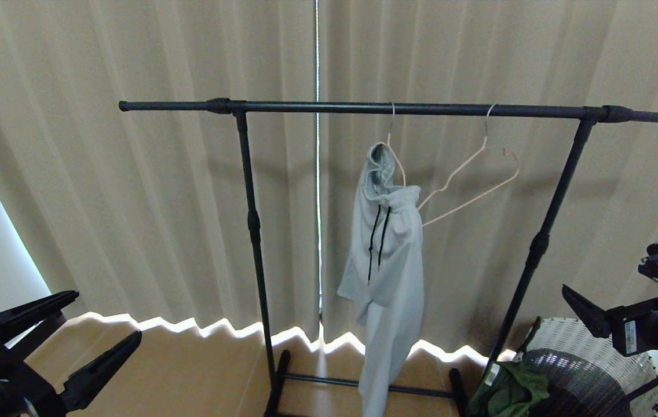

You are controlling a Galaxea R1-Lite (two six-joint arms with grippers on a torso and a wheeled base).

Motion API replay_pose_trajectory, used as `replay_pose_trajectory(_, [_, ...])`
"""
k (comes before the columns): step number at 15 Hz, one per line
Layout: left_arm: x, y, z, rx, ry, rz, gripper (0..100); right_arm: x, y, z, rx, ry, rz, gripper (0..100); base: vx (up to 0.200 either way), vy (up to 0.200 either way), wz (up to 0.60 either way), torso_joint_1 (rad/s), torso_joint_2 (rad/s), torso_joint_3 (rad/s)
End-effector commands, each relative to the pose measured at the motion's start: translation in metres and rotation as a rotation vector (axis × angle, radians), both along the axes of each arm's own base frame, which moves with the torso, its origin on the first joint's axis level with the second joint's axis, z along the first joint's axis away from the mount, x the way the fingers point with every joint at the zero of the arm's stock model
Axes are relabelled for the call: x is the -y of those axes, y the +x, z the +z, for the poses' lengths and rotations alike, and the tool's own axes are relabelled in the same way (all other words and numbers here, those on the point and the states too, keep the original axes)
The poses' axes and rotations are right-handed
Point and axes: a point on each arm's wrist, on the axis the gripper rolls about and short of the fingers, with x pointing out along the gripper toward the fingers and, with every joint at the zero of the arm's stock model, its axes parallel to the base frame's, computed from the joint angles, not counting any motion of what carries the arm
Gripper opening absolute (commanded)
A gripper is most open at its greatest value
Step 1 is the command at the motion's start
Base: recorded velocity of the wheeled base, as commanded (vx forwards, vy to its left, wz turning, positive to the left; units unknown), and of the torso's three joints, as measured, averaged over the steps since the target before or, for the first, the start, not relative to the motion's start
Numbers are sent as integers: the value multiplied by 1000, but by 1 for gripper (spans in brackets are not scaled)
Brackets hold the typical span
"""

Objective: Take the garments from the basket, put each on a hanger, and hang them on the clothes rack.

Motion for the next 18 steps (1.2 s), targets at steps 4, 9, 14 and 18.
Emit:
replay_pose_trajectory(4, [0, 0, 0, -2, 0, 1, 100, 0, 0, 0, -1, -3, -1, 100, 0, 0, 0, -223, 502, 265])
replay_pose_trajectory(9, [0, 0, -1, -5, 0, 1, 100, 0, 0, -1, -4, -3, -1, 100, 0, 0, 0, -212, 477, 263])
replay_pose_trajectory(14, [0, 0, -1, -5, 0, 1, 100, 0, -1, -6, -27, -8, 2, 100, 0, 0, 0, -197, 467, 266])
replay_pose_trajectory(18, [0, 1, -1, -10, 1, 0, 100, 0, -1, -8, -36, -8, 2, 100, 0, 0, 0, -144, 366, 211])
